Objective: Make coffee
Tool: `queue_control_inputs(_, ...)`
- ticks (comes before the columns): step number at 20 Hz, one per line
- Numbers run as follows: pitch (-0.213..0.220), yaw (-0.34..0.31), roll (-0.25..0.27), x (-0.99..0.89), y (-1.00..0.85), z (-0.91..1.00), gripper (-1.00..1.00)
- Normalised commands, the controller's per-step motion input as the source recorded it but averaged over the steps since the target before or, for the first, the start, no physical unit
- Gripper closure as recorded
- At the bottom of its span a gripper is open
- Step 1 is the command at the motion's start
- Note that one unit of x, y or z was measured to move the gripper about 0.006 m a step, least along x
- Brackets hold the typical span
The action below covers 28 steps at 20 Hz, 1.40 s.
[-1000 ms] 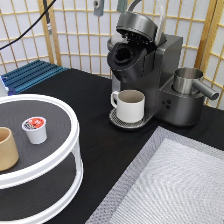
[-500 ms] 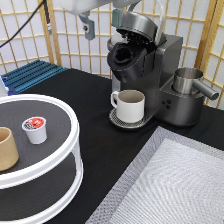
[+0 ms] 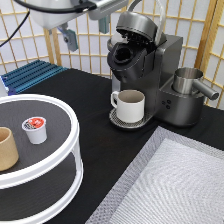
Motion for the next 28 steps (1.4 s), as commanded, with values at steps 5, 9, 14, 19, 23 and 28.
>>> queue_control_inputs(5,-0.191,-0.12,-0.065,-0.61,-0.45,-0.41,-1.0)
queue_control_inputs(9,-0.176,-0.177,-0.049,-0.44,-0.45,-0.38,-1.0)
queue_control_inputs(14,-0.121,-0.221,-0.015,-0.37,-0.36,-0.25,-1.0)
queue_control_inputs(19,-0.007,-0.315,-0.027,-0.22,-0.1,-0.16,-1.0)
queue_control_inputs(23,0.0,-0.373,-0.127,0.0,0.0,-0.09,-1.0)
queue_control_inputs(28,0.0,-0.365,-0.124,-0.01,0.03,-0.04,-1.0)
